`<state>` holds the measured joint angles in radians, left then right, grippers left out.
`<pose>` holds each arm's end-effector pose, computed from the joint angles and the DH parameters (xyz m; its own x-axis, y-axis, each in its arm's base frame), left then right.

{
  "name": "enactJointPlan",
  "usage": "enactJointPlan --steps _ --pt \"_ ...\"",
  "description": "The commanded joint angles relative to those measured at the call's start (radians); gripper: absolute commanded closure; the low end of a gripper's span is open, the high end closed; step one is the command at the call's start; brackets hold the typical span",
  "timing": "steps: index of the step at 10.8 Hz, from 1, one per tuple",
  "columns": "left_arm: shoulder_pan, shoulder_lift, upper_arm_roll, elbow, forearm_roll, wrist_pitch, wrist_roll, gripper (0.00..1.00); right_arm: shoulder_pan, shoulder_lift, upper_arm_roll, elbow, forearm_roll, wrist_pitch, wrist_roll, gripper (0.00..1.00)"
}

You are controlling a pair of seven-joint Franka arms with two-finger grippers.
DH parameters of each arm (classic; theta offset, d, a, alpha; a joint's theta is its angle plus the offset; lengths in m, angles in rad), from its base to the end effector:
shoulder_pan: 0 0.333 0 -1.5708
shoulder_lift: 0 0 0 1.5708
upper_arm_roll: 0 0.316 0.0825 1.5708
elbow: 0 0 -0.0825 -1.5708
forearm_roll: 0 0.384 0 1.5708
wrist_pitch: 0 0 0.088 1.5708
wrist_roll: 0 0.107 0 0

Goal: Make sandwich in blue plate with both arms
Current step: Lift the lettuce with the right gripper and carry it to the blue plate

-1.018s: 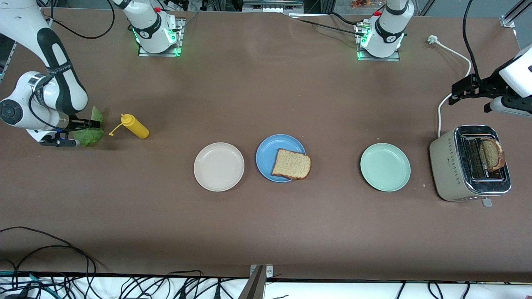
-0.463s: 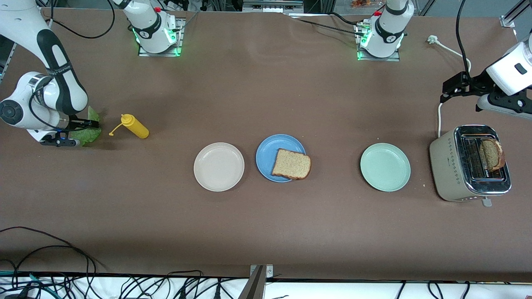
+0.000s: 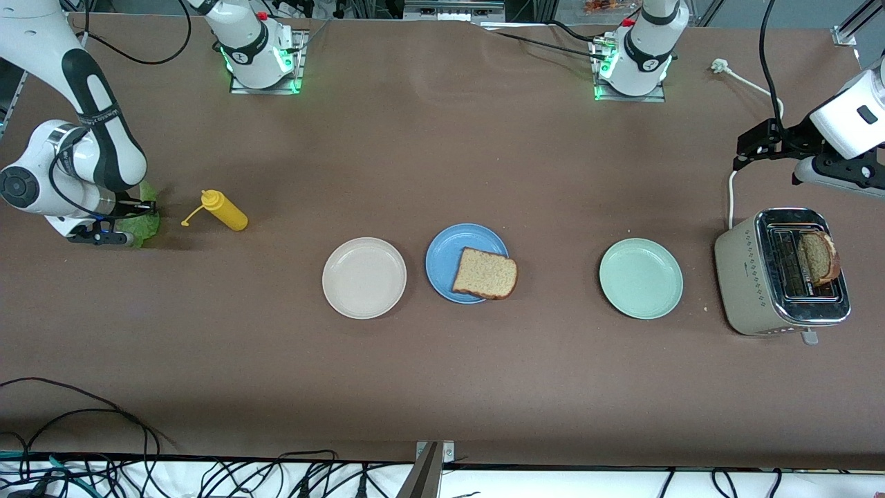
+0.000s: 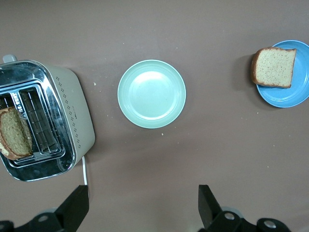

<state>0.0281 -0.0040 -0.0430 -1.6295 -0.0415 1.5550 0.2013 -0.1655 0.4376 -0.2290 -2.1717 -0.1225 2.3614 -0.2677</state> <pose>0.5493 -0.0127 0.5979 0.9747 -0.2149 -0.0608 -0.2118 -0.9758 0.0545 0.4923 -0.2109 0.1762 0.9599 -0.0315 -0.2787 -0.0072 -0.9961 0.0876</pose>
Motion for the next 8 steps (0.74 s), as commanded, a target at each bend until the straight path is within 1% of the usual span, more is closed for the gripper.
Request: enactJointPlan --steps 1,2,3,4,6,8 --pt "0.007 0.004 -0.008 0.027 0.009 -0.024 -0.008 0.0 -0.008 0.004 0.007 0.015 0.017 0.004 -0.01 1.0" --pt "0.007 0.004 -0.009 0.027 0.009 -0.024 -0.008 0.0 -0.005 -0.009 0.011 0.027 0.017 -0.011 -0.01 1.0" --pt "0.006 0.006 -0.011 0.027 0.009 -0.024 -0.008 0.0 -0.005 -0.034 0.026 0.056 0.017 -0.068 -0.008 1.0" --pt "0.006 0.004 -0.012 0.028 0.009 -0.024 -0.008 0.0 -0.003 -0.052 0.033 0.105 0.017 -0.161 -0.002 1.0" --pt "0.006 0.004 -0.012 0.034 0.009 -0.03 -0.007 0.0 -0.003 -0.074 0.059 0.231 0.017 -0.339 -0.001 1.0" --pt "0.006 0.004 -0.012 0.042 0.011 -0.05 -0.007 0.0 -0.003 -0.097 0.103 0.358 0.018 -0.495 0.005 1.0"
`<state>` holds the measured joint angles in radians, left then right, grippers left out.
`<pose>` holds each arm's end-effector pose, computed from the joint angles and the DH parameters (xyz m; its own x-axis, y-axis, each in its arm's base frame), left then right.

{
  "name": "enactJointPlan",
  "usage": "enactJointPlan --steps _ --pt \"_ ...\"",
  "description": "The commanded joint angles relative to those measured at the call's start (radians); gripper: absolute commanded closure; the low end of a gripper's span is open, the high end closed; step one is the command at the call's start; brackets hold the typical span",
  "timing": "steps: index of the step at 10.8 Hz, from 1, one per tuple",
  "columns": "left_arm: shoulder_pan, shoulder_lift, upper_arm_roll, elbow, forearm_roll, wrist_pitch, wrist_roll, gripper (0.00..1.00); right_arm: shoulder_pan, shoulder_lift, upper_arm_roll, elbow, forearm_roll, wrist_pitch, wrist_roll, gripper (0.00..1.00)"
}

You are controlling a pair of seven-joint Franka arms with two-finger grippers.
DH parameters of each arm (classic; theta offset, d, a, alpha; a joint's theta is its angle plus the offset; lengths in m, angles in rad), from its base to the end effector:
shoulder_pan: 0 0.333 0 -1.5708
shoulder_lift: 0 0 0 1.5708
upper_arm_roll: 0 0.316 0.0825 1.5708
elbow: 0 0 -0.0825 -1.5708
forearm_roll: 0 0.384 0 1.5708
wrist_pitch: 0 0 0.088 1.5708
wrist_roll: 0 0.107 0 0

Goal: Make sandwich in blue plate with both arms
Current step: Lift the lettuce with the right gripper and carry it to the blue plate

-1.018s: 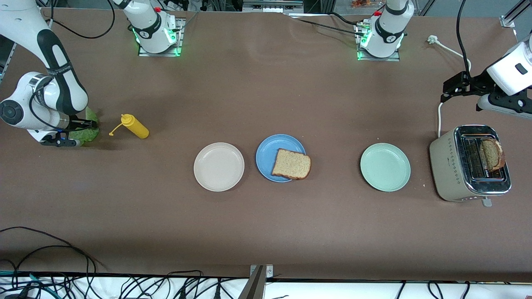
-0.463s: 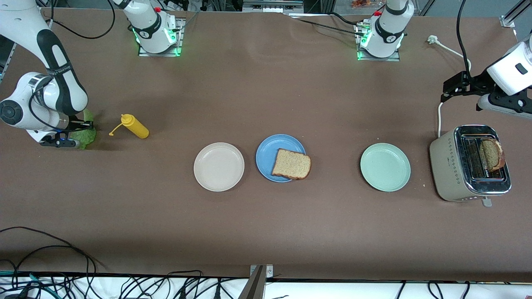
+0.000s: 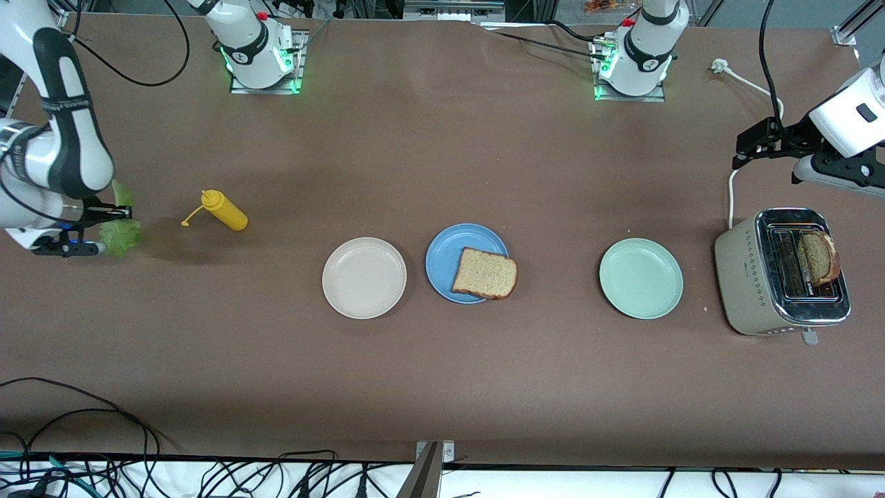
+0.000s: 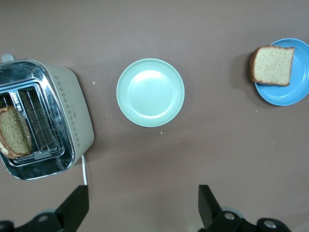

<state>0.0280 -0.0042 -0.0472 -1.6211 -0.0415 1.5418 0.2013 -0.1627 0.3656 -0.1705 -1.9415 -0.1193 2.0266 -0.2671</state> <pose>0.5481 -0.0151 0.6008 0.9734 -0.2197 -0.0652 -0.2163 -0.9748 0.0554 0.5521 -0.1950 0.2783 0.9518 -0.0072 -0.3066 0.0151 -0.9974 0.0702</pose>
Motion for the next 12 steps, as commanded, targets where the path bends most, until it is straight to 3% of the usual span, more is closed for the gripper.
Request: enactJointPlan --steps 1,5,9,12 --pt "0.004 0.0 -0.01 0.033 0.009 -0.051 -0.007 0.0 -0.005 -0.036 0.072 0.189 0.016 -0.23 0.006 1.0" --pt "0.004 0.0 -0.04 0.041 0.009 -0.052 -0.013 0.0 -0.004 -0.037 0.283 0.409 0.023 -0.442 0.256 1.0" --pt "0.004 0.001 -0.037 0.053 0.009 -0.054 -0.013 0.0 0.015 -0.016 0.537 0.446 0.023 -0.399 0.625 1.0" --pt "0.006 0.0 -0.036 0.053 0.009 -0.055 -0.011 0.0 0.154 0.002 0.557 0.446 0.021 -0.278 0.765 1.0"
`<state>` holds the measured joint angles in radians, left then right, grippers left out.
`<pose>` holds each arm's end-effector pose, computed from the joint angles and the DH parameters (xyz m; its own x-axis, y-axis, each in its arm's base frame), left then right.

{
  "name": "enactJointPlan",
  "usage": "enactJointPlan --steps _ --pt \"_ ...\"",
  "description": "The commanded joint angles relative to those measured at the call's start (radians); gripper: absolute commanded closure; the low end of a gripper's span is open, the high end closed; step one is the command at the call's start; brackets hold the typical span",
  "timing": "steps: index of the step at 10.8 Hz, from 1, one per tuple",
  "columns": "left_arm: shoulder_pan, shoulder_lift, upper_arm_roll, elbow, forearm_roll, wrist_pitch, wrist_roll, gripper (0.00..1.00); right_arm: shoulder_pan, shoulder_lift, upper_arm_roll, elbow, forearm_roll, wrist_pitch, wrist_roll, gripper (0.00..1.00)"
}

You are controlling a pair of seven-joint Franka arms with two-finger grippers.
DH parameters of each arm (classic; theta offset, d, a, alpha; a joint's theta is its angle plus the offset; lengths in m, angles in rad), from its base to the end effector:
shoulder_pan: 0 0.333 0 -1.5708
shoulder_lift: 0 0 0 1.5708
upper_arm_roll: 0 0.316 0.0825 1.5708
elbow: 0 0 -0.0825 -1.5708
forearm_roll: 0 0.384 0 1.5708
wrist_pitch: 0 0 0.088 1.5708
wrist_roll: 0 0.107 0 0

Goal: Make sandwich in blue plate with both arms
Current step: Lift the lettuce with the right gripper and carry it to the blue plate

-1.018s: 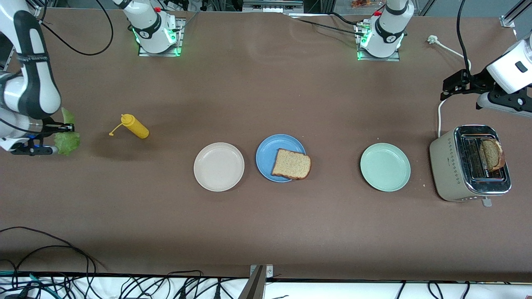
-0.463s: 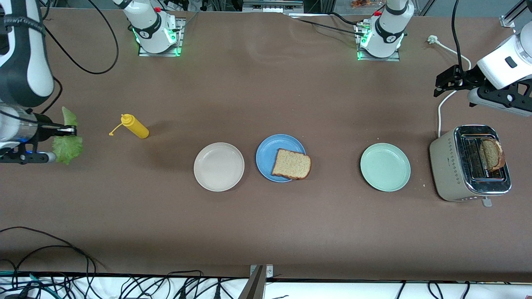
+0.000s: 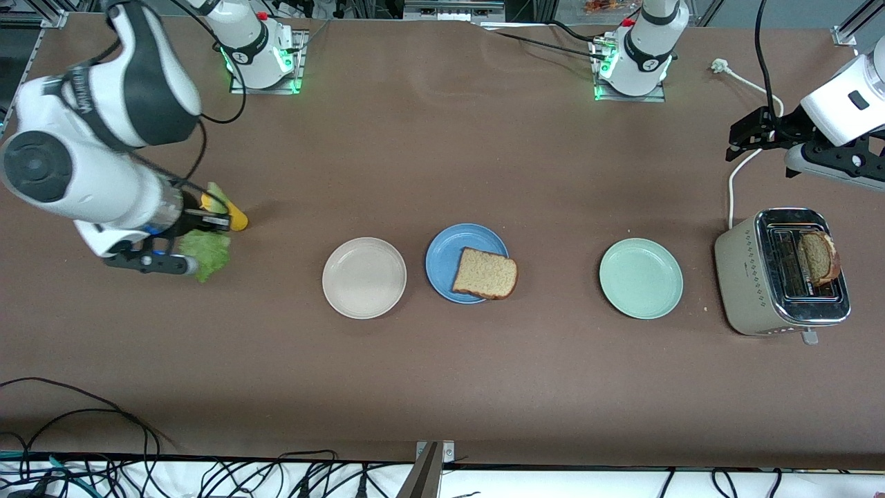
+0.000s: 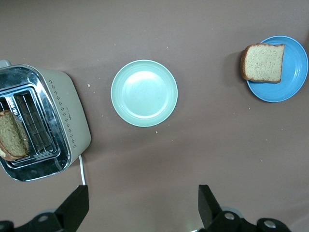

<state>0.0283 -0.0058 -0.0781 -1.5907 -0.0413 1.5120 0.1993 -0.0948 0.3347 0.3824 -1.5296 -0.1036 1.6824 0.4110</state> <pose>0.5449 -0.0319 0.6135 0.9665 -0.2486 -0.0633 -0.2454 -0.9679 0.0544 0.6218 0.1437 0.4638 0.9816 -0.1149 -0.1528 -0.1098 -0.9931 0.0415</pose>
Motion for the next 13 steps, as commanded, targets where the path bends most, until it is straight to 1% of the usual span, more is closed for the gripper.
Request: enactJointPlan --steps 1,3,6,9,13 --pt "0.012 0.004 0.001 0.025 0.009 -0.024 -0.008 0.0 0.146 0.05 0.004 0.034 0.004 0.127 0.119 1.0" --pt "0.015 0.006 0.001 0.028 0.009 -0.026 -0.009 0.0 0.255 0.093 0.004 0.035 0.001 0.268 0.167 1.0" --pt "0.015 0.006 0.001 0.029 0.009 -0.026 -0.009 0.0 0.368 0.174 0.003 0.037 -0.005 0.52 0.288 1.0" --pt "0.015 0.006 0.0 0.028 0.009 -0.026 -0.009 0.0 0.423 0.25 0.004 0.039 0.001 0.689 0.348 1.0" --pt "0.013 0.007 0.0 0.029 0.009 -0.024 -0.009 0.0 0.516 0.365 0.001 0.04 -0.004 0.934 0.552 1.0"
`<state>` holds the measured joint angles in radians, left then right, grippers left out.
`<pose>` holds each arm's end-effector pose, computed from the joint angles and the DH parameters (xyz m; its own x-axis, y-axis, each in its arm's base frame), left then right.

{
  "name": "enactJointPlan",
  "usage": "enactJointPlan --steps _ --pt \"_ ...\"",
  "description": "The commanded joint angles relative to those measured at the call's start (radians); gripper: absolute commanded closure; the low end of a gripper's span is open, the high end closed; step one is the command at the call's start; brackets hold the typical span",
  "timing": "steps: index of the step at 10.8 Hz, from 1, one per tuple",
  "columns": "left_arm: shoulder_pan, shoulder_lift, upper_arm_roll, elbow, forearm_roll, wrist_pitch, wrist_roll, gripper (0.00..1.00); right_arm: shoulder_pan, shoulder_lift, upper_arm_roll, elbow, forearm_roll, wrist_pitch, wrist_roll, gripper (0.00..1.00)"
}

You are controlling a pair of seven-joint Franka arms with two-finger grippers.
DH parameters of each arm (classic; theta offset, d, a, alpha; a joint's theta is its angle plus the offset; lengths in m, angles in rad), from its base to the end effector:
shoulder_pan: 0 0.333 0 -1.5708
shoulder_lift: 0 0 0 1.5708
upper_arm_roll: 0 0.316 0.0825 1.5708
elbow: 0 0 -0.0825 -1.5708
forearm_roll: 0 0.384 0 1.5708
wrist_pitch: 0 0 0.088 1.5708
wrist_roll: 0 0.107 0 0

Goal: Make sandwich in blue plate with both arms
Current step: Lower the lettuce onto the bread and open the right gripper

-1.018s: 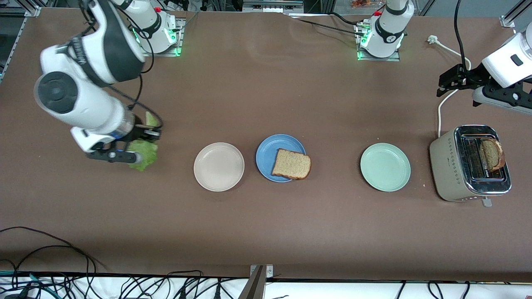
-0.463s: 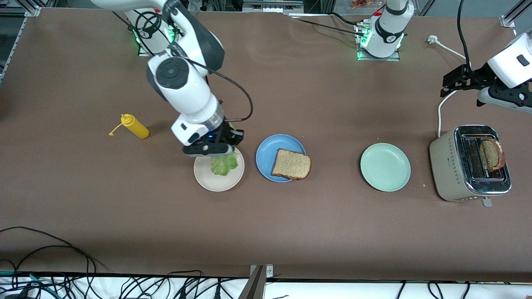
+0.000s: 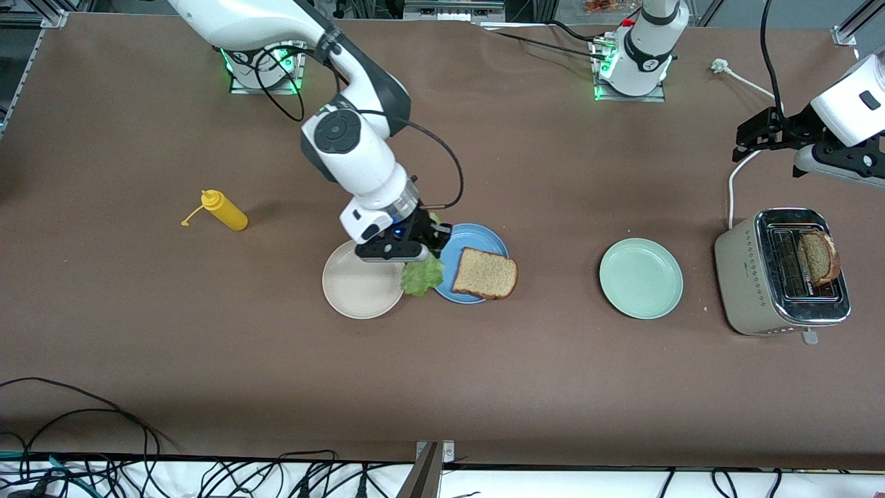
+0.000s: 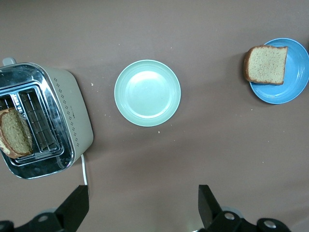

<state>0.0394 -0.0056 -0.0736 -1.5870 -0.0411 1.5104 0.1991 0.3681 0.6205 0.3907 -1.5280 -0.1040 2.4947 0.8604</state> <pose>0.5453 -0.0234 0.6150 0.9704 -0.2333 -0.0615 -0.2302 -0.9716 0.0539 0.5703 0.4657 0.3572 0.9750 -0.1678 0.1459 -0.1026 -0.9216 -0.3743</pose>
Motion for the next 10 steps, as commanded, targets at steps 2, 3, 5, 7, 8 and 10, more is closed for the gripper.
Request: enactJointPlan --steps 2,3,5,7,8,10 --pt "0.004 0.007 -0.003 0.025 0.009 -0.022 -0.009 0.0 0.092 0.14 -0.009 0.069 -0.005 0.223 0.167 1.0" --pt "0.004 0.007 -0.003 0.025 0.009 -0.022 -0.009 0.0 0.119 0.172 -0.013 0.107 -0.006 0.228 0.192 1.0" --pt "0.004 0.006 -0.003 0.025 0.009 -0.024 -0.009 0.0 0.152 0.229 -0.021 0.152 -0.005 0.233 0.21 1.0" --pt "0.004 0.007 -0.005 0.025 0.01 -0.022 -0.009 0.0 0.166 0.272 -0.026 0.154 -0.005 0.297 0.218 1.0" --pt "0.004 0.007 -0.003 0.025 0.009 -0.022 -0.009 0.0 0.17 0.291 -0.039 0.154 -0.009 0.327 0.213 1.0" --pt "0.005 0.007 0.0 0.025 0.009 -0.022 -0.009 0.0 0.183 0.315 -0.075 0.172 -0.01 0.348 0.201 1.0"
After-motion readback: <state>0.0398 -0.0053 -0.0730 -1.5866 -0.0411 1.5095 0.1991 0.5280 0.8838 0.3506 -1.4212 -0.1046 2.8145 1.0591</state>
